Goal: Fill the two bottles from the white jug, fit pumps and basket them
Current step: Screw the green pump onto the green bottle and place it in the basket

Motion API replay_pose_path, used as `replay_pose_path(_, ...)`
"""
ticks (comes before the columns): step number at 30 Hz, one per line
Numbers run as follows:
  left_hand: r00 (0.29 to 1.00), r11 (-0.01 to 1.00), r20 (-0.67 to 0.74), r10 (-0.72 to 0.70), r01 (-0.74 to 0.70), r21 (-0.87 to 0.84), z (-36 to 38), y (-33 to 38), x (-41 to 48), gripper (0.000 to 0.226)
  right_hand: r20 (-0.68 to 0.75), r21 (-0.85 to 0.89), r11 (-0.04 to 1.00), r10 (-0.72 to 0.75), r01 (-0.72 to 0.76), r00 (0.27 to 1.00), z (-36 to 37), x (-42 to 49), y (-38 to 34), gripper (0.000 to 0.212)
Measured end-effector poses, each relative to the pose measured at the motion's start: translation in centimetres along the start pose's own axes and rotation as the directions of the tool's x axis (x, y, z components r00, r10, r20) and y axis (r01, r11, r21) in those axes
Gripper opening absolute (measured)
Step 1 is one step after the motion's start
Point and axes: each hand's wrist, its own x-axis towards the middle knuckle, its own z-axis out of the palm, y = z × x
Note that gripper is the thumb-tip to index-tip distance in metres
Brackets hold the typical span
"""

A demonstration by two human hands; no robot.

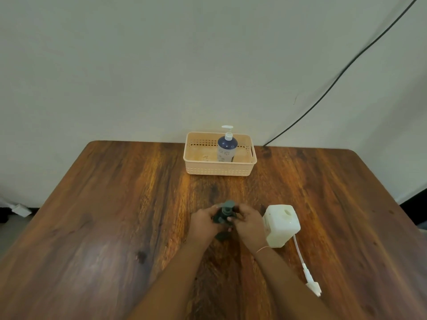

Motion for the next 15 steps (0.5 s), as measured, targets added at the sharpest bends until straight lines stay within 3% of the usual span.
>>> replay_pose_path(2,1.0,1.0,0.009,-0.003,0.003,0.009,0.1,-0.1,0.1,0.055,-0.107,0.007,0.999,0.036,-0.035,0.994,0.1,-0.1,-0.1,0.03)
replay_pose_path(5,1.0,1.0,-0.004,-0.002,0.002,0.016,0.0,-0.2,0.2,0.052,-0.009,0.018,0.999,-0.037,0.037,0.999,0.6,0.2,-0.3,0.06)
replay_pose_path(6,1.0,1.0,-0.008,0.009,-0.009,0.026,0.0,-0.2,0.2,0.05,0.021,0.013,0.999,-0.052,0.051,0.998,0.7,0.3,-0.4,0.058)
replay_pose_path(9,0.999,0.998,-0.007,0.036,-0.036,0.046,0.0,-0.1,0.2,0.051,-0.07,-0.012,1.0,-0.019,0.018,0.997,0.5,0.6,-0.9,0.044)
replay_pose_path(13,0.999,0.997,-0.018,0.035,-0.034,0.064,0.0,-0.1,0.2,0.046,0.024,-0.02,0.998,-0.063,0.063,0.998,0.5,0.9,-0.9,0.045)
replay_pose_path(15,0.999,0.998,-0.024,0.044,-0.043,0.051,0.2,-0.2,0.2,0.047,-0.025,-0.04,0.998,-0.056,0.055,0.998,0.6,0.8,-1.1,0.037)
